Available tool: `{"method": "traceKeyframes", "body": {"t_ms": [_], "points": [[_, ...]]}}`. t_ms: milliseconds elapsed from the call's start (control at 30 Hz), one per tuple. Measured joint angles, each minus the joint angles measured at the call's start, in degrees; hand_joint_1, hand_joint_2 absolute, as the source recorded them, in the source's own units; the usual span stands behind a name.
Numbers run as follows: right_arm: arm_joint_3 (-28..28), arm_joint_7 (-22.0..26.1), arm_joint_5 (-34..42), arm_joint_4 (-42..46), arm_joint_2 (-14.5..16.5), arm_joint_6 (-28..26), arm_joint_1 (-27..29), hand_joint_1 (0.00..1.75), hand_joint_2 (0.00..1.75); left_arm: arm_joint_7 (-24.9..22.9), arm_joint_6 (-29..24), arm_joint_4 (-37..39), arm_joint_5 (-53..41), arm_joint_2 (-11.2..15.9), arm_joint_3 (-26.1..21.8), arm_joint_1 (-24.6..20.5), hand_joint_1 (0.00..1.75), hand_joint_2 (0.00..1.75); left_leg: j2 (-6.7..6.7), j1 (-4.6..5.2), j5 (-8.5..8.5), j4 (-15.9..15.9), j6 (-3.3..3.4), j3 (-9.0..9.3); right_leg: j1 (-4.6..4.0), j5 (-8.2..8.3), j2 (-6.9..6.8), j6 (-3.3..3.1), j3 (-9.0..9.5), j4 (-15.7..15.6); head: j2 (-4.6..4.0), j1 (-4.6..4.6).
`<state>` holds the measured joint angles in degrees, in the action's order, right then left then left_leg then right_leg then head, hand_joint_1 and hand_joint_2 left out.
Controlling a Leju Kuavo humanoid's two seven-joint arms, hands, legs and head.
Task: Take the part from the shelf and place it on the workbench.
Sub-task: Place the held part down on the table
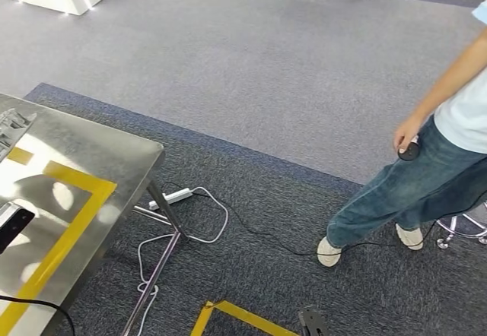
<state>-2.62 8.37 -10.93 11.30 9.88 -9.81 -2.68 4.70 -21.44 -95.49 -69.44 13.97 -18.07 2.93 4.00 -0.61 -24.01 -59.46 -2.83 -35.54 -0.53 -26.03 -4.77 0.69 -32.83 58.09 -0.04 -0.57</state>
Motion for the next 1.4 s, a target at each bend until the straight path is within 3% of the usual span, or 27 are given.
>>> {"method": "traceKeyframes", "body": {"t_ms": [33,67,133,200,267,333,367,400,467,500,567,667,900,1067,1400], "points": [[0.0,0.0,0.0,0.0,0.0,0.0,0.0,0.0,0.0,0.0,0.0,0.0,0.0,0.0,0.0,-0.1,1.75,1.75,0.95,0.14,0.29,1.8,0.35,0.89,-0.25,-0.16,-0.61,0.26,0.18,0.0,0.0,0.09],[0.0,0.0,0.0,0.0,0.0,0.0,0.0,0.0,0.0,0.0,0.2,0.0,-0.1,0.0,0.1,-0.1,1.75,1.75,1.07,0.3,0.17,2.4,0.78,1.09,-0.48,-0.31,-1.31,0.52,0.39,-0.1,0.0,0.15],[0.0,0.0,-0.1,0.0,0.0,0.1,0.0,0.0,0.0,0.0,0.8,0.0,-0.5,0.0,0.2,0.1,1.75,1.75,-0.72,0.23,0.29,2.5,1.74,0.93,-0.49,-0.68,-2.46,1.06,0.66,-0.2,0.0,0.26],[0.0,0.1,-0.2,0.0,0.0,0.4,-0.1,0.0,0.0,0.2,1.5,0.1,-1.3,0.2,0.4,0.1,1.75,1.75,-2.07,0.0,0.45,2.7,2.44,0.96,-0.19,-2.35,-0.28,1.72,-0.19,2.1,0.0,0.42],[0.0,0.3,-0.2,0.0,0.0,0.6,-0.2,0.0,0.0,0.5,2.0,0.4,-2.5,0.4,1.1,0.0,1.75,1.75,-3.12,-0.11,0.48,2.7,3.01,0.96,0.04,-5.82,3.42,2.09,-3.48,9.3,0.0,0.69],[0.0,0.3,0.1,0.0,0.0,1.0,0.0,0.0,0.0,0.5,2.3,0.8,-3.5,0.4,2.0,0.0,1.75,1.75,-4.22,0.0,0.45,2.7,3.31,0.96,0.04,-8.21,4.62,2.06,-7.39,16.5,0.0,0.8],[0.1,0.3,0.3,0.0,0.0,1.3,0.1,0.0,0.0,0.5,2.4,1.0,-3.9,0.4,2.3,0.0,1.75,1.75,-4.75,0.07,0.43,2.7,3.35,1.0,0.02,-7.8,4.71,1.95,-8.22,17.4,0.0,0.8],[0.1,0.3,0.5,0.0,0.0,1.7,0.1,0.0,0.0,0.5,2.5,1.2,-4.3,0.4,2.7,0.0,1.75,1.75,-5.18,0.11,0.41,2.7,3.34,1.07,0.0,-6.22,4.76,1.74,-7.85,15.7,0.0,0.8],[0.2,0.3,0.7,0.0,-0.1,2.4,-0.1,0.0,0.0,0.3,2.7,1.5,-5.0,0.5,3.4,-0.2,1.75,1.75,-5.8,0.18,0.32,2.6,3.23,1.25,-0.03,-1.75,5.08,1.18,-4.63,7.7,0.0,0.81],[0.2,0.3,0.7,0.0,-0.1,2.6,-0.3,0.0,0.0,0.2,2.9,1.7,-5.4,0.6,3.8,-0.3,1.75,1.75,-6.02,0.27,0.25,2.5,3.07,1.24,0.0,-0.26,5.28,0.96,-2.87,4.0,0.0,0.78],[0.3,0.2,0.6,0.0,-0.1,2.7,-0.4,0.0,0.0,0.1,3.0,2.0,-5.9,0.8,4.6,-0.4,1.75,1.75,-6.26,0.45,0.2,2.3,3.0,1.02,0.07,0.77,5.64,1.02,-1.17,0.3,0.0,0.72],[0.3,0.1,0.6,0.0,-0.1,2.8,-0.3,0.0,0.0,0.0,3.1,2.5,-6.6,1.0,5.6,-0.4,1.75,1.75,-6.21,0.44,0.4,2.4,3.31,0.93,0.02,0.99,5.87,1.22,-1.14,0.1,0.0,0.67],[0.4,0.2,0.5,0.0,-0.1,3.4,-0.3,0.0,0.0,0.2,3.1,2.9,-7.3,1.3,7.5,-0.4,1.75,1.75,-6.07,0.27,0.82,3.1,2.28,0.98,-0.17,1.09,6.09,0.6,-1.47,0.1,0.0,0.69],[0.4,0.2,0.5,0.0,-0.1,3.4,-0.3,0.0,0.0,0.4,3.1,3.3,-7.6,1.3,8.5,-0.4,1.75,1.75,-6.07,0.25,0.9,3.1,1.91,0.94,-0.2,1.16,6.07,0.44,-1.47,0.1,0.0,0.72],[0.4,0.3,0.3,0.0,-0.1,3.8,-0.3,0.0,0.0,-0.4,3.3,6.0,-10.6,1.5,10.9,-0.6,1.75,1.75,-6.07,0.47,0.96,3.1,1.98,0.93,0.03,1.3,6.06,0.52,-1.47,0.1,0.0,0.72]]}}
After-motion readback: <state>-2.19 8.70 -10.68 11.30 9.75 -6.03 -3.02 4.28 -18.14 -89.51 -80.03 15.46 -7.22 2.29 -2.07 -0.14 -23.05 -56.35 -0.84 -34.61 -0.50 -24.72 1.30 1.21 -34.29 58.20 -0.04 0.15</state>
